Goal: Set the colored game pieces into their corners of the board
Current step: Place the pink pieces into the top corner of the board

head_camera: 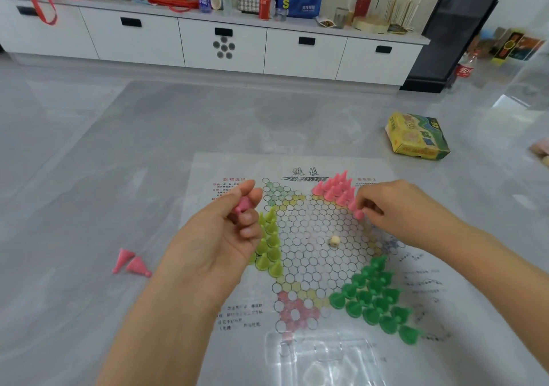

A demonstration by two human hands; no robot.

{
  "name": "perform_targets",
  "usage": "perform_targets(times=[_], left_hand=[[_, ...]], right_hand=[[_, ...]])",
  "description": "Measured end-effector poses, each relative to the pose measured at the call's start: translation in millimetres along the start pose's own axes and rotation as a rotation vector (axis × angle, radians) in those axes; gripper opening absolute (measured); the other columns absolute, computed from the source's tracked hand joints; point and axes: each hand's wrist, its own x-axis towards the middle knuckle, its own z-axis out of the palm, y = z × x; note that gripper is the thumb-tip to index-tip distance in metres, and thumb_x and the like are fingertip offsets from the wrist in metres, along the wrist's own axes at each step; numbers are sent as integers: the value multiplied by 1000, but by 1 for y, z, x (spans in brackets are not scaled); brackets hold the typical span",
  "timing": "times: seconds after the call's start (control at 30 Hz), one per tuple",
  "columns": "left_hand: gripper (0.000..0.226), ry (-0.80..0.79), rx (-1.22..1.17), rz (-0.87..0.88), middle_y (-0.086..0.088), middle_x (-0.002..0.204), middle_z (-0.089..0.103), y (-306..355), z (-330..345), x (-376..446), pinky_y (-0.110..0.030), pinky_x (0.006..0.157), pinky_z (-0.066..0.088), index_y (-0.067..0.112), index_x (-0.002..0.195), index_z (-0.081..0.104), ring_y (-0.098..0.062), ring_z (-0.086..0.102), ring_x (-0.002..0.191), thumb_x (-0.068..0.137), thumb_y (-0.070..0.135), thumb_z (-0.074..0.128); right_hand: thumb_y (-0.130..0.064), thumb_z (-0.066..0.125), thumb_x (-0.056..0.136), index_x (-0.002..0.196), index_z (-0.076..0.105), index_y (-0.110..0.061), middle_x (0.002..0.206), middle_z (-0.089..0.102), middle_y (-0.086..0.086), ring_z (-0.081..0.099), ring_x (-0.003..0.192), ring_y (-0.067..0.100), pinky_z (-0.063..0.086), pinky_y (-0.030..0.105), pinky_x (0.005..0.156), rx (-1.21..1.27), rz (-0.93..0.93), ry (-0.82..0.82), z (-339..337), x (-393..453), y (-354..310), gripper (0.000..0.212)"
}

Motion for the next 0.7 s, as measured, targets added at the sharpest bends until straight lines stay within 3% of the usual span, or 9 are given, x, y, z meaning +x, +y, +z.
perform_targets(times=[0.23, 0.43, 0.7], left_hand=[[18, -8, -3, -3, -1, 61, 57, 0, 0, 0, -13, 33, 30, 6, 91, 60, -3, 38, 35, 92, 8, 43], [17, 0, 4, -7, -1, 63, 57, 1, -1, 0, -13, 33, 30, 7, 92, 60, -3, 37, 36, 92, 8, 44], [17, -2, -1, -7, -1, 61, 58, 1, -1, 0, -13, 33, 31, 6, 93, 61, -4, 38, 36, 92, 8, 44]], right_hand=[[-14, 50, 88, 90, 63, -20, 77, 54, -17, 51, 75, 7, 36, 22, 64, -19, -14, 18, 3, 2, 2, 15], [-15, 50, 88, 91, 64, -22, 87, 66, -12, 57, 81, 9, 43, 24, 70, -1, -11, -7, 3, 0, 1, 16], [-16, 51, 89, 92, 64, -22, 87, 68, -12, 58, 81, 7, 45, 22, 71, 10, -4, -19, 5, 1, 1, 15]])
